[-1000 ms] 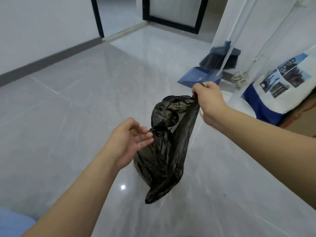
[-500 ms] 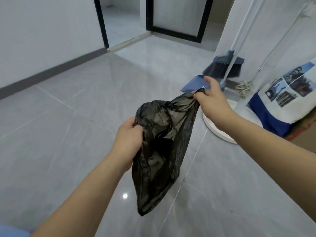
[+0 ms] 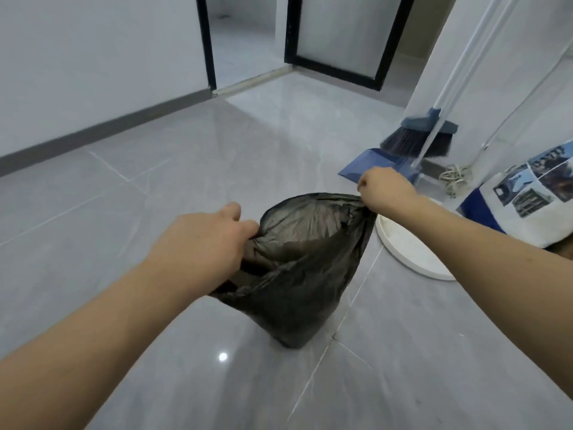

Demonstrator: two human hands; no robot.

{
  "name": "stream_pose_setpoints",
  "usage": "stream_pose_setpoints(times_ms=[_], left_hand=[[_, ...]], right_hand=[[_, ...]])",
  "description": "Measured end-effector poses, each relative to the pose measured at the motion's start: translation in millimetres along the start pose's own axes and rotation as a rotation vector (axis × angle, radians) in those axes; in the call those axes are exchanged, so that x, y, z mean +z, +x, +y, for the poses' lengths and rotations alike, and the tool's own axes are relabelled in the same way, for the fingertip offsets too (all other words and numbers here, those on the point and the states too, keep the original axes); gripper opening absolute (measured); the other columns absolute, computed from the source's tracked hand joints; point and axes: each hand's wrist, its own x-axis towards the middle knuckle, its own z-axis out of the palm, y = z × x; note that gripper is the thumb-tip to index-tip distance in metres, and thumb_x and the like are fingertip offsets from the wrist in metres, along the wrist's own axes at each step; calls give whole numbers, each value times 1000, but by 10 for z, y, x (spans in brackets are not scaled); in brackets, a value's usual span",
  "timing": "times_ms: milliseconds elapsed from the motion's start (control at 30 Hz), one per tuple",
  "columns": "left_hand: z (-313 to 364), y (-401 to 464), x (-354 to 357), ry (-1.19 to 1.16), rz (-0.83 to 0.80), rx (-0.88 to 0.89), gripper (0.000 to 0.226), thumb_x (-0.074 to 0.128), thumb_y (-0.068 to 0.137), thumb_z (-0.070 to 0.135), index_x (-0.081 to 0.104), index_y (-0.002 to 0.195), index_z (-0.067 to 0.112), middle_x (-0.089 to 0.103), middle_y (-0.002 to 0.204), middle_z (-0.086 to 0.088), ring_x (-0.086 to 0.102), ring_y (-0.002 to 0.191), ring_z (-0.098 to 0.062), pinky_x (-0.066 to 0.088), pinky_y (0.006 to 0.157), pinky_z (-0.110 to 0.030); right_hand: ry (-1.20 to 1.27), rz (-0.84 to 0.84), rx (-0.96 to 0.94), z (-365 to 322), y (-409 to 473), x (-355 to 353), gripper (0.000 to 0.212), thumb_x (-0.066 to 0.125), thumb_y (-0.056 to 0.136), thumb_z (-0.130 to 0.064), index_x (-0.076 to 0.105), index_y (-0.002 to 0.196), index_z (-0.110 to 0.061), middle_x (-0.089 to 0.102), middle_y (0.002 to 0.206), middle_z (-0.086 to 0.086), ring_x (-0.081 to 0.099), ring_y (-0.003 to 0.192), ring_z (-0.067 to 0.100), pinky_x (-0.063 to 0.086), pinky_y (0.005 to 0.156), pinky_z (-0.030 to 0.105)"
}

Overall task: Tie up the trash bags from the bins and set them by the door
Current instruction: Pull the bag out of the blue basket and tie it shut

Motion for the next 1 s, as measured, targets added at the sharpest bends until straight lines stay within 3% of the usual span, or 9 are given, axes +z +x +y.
stream_pose_setpoints(times_ms=[133,233,300,400,500,633,700,833,1000], left_hand=[[-110,-114,-78,-123,98,-114,53,24,86,59,43,130,35,47,112,4,58,91,-23,46,72,-35],[97,-142,-60,-251,-163,-160,109,17,56,97,29,142,31,41,139,5,42,127,-23,30,107,-49],[227,-139,74,-118,-284,-131,122,32,52,97,20,148,22,37,145,1,36,133,-28,15,111,-59],[260,-118,349,56,-297,-123,71,57,75,53,38,132,15,52,123,-4,52,112,-28,33,93,-46],[176,-73,426,-93,-140,-191,9,48,84,15,46,93,15,57,97,-2,56,81,-26,30,60,-30],[16,10,247,-306,-45,-276,4,45,81,14,48,80,17,48,74,0,49,70,-27,29,54,-31],[-136,31,107,-292,-70,-348,9,45,82,15,52,86,17,48,77,-2,50,75,-29,34,61,-31],[-260,3,-69,-187,-217,-381,16,44,81,15,56,92,17,53,81,-3,56,83,-29,39,66,-31],[98,-62,69,-353,-195,-273,18,43,74,7,55,85,15,57,80,-3,57,76,-27,38,57,-30]], right_hand=[[-14,-69,-93,7,-60,-97,41,40,90,-9,60,124,-17,52,134,12,52,117,34,44,93,41],[276,-274,-238,-149,-284,-137,63,43,92,-20,24,152,-29,22,160,-1,18,147,22,15,120,37],[426,-432,-235,-267,-510,-197,75,48,91,-44,6,152,-40,21,160,-8,4,150,24,2,121,39],[220,-589,-298,-401,-812,-217,113,56,73,-76,-19,149,-40,33,155,-1,10,148,29,-5,118,44],[-75,-505,-459,-532,-1016,-44,131,65,61,-79,-16,151,-29,58,130,10,46,127,30,19,115,41],[-141,-190,-514,-536,-1008,-69,38,48,93,-36,45,128,-23,67,107,8,61,102,30,44,82,34],[-212,-123,-460,-434,-960,-290,23,41,94,-28,54,112,-24,66,99,4,62,94,27,47,73,35],[-400,-156,-321,-284,-1000,-542,23,45,87,-27,55,107,-21,59,95,0,59,92,25,48,75,36],[-260,-40,-456,-709,-1271,-301,94,57,81,-43,1,153,-19,49,130,5,49,117,31,39,95,43]])
